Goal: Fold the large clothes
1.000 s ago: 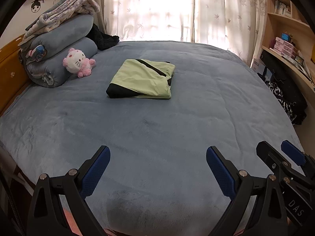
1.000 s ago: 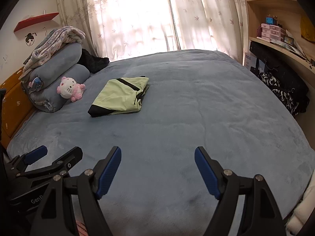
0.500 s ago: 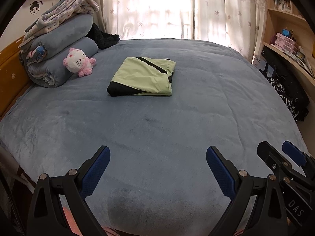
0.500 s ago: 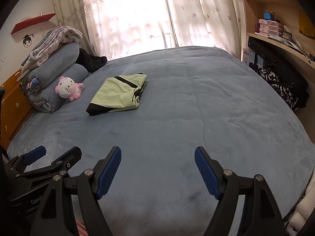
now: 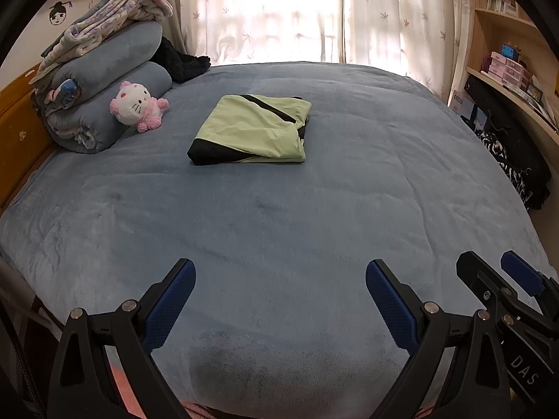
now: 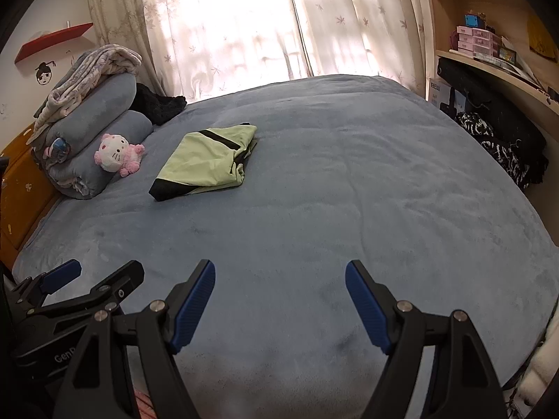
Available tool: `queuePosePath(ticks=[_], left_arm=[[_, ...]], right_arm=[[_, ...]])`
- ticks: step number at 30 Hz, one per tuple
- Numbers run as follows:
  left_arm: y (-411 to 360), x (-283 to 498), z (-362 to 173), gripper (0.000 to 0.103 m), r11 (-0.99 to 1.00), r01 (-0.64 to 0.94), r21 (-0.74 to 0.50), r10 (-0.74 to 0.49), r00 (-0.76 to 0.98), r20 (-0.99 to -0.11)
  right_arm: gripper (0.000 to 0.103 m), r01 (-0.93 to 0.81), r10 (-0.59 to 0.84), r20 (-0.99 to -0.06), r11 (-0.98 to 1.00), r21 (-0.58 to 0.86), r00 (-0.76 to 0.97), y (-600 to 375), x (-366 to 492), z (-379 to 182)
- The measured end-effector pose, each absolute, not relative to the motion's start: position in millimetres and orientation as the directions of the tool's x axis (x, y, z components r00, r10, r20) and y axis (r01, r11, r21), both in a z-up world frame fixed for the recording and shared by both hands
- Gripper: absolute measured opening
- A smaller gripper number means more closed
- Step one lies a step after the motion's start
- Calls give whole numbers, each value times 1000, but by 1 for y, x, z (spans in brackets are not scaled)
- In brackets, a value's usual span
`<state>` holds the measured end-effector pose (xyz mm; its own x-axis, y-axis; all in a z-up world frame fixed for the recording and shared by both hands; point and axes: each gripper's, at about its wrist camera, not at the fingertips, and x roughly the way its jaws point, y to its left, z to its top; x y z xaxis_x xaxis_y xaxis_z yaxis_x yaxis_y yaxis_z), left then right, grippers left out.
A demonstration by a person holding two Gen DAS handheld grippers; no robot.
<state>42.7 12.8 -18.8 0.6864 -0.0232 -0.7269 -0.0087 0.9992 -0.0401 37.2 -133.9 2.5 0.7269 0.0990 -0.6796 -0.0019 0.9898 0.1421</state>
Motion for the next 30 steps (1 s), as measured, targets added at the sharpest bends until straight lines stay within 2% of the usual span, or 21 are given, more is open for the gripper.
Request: queuePosePath(ticks=[30], left_arm=[[15,45,-24,97,999,5,-39,-33,680,-733]], right_arm=[[77,4,98,-684,989,146,723,-137,38,-2]])
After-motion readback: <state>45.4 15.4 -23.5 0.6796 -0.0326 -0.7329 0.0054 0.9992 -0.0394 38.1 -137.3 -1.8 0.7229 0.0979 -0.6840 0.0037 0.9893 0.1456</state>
